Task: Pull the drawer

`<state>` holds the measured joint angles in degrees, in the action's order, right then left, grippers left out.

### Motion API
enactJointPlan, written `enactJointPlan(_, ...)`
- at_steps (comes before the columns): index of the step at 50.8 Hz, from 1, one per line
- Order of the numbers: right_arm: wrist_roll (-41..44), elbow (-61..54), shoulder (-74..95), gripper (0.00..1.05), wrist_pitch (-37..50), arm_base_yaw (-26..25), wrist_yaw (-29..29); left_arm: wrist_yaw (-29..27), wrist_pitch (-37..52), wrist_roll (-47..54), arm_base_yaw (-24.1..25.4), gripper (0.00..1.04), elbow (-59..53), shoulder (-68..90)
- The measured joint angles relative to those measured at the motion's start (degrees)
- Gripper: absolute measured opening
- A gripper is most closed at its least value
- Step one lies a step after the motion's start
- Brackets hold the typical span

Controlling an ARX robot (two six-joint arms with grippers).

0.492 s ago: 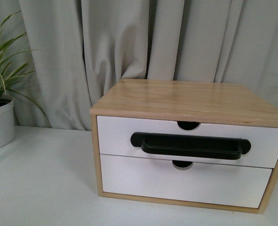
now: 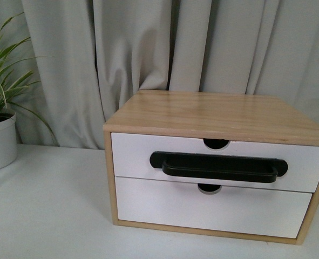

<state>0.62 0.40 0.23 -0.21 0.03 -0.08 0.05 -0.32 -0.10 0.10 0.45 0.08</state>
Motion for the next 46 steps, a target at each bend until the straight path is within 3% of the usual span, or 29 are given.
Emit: enactJointPlan(46, 0.0, 0.0, 0.0, 0.96, 0.0, 0.0, 0.0, 0.0, 0.0, 0.0, 0.0, 0.98, 0.0, 0.0)
